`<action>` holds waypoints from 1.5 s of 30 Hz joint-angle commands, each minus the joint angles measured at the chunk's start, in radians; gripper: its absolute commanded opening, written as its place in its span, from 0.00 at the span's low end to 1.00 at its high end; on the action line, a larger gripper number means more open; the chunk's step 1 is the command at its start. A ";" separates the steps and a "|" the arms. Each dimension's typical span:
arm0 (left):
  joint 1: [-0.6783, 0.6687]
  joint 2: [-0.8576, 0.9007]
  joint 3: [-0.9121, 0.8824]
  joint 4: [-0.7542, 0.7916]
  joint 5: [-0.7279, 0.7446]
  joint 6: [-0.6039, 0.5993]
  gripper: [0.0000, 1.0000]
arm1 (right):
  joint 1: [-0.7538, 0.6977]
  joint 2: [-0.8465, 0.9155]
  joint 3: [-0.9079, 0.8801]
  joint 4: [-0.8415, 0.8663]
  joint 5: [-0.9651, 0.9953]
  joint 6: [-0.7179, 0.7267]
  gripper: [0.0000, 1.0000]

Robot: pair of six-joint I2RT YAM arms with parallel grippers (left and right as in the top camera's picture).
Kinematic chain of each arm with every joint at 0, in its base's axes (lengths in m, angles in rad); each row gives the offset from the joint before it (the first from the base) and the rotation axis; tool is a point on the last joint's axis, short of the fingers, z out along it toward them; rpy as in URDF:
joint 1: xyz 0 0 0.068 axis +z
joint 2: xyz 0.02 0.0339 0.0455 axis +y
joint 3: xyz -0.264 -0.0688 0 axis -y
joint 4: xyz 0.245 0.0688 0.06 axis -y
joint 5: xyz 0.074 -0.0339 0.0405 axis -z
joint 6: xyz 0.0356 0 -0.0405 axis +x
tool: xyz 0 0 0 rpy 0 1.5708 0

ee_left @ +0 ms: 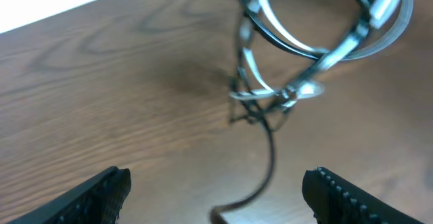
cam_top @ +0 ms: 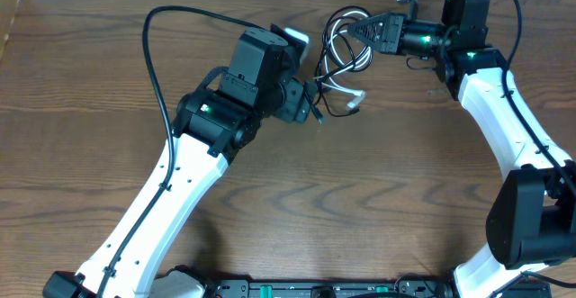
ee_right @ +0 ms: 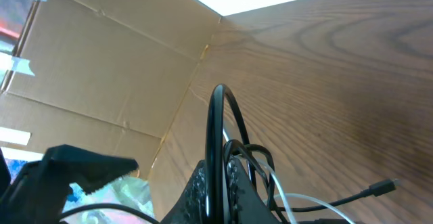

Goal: Untangle cables

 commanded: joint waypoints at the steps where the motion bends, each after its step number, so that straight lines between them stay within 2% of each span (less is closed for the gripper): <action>1: -0.001 0.008 0.020 0.003 -0.115 -0.071 0.86 | -0.006 -0.019 0.011 -0.014 0.023 -0.020 0.01; 3: -0.001 0.008 0.020 -0.008 -0.070 -0.082 0.86 | -0.006 -0.019 0.011 -0.038 0.053 -0.021 0.01; 4: -0.001 0.008 0.020 -0.011 0.000 -0.082 0.86 | -0.006 -0.019 0.011 -0.044 0.060 -0.021 0.01; 9: -0.002 0.018 0.020 -0.016 0.640 -0.038 0.86 | -0.006 -0.019 0.011 -0.053 0.061 -0.013 0.01; 11: -0.012 0.031 0.020 -0.068 0.727 -0.038 0.87 | -0.005 -0.019 0.011 -0.054 0.050 0.011 0.01; 14: -0.024 0.053 0.017 -0.193 0.626 -0.039 0.86 | -0.005 -0.019 0.011 -0.069 0.042 0.035 0.01; 17: -0.025 0.071 -0.002 -0.303 0.409 -0.113 0.86 | -0.005 -0.019 0.011 -0.110 0.059 0.044 0.01; 19: -0.025 0.079 -0.013 -0.348 0.293 -0.169 0.86 | -0.005 -0.019 0.011 -0.153 0.106 0.044 0.01; 21: -0.025 0.086 -0.015 -0.380 0.242 -0.188 0.86 | 0.000 -0.019 0.011 -0.204 0.203 0.037 0.01; 25: -0.025 0.087 -0.015 -0.421 0.243 -0.188 0.86 | 0.024 -0.019 0.011 -0.314 0.514 0.037 0.01; 28: -0.025 0.087 -0.015 -0.486 0.243 -0.187 0.86 | 0.042 -0.019 0.011 -0.349 0.647 0.037 0.01; 36: -0.026 0.087 -0.016 -0.643 0.244 -0.183 0.86 | 0.048 -0.019 0.011 -0.348 0.671 0.036 0.01; 39: -0.025 0.087 -0.016 -0.671 0.243 -0.129 0.86 | 0.047 -0.019 0.011 -0.349 0.672 0.027 0.01; 43: -0.025 0.087 -0.016 -0.670 0.243 -0.097 0.86 | 0.041 -0.019 0.011 -0.348 0.658 0.017 0.01; 45: -0.025 0.087 -0.016 -0.627 0.243 -0.097 0.87 | 0.040 -0.019 0.011 -0.325 0.592 0.002 0.01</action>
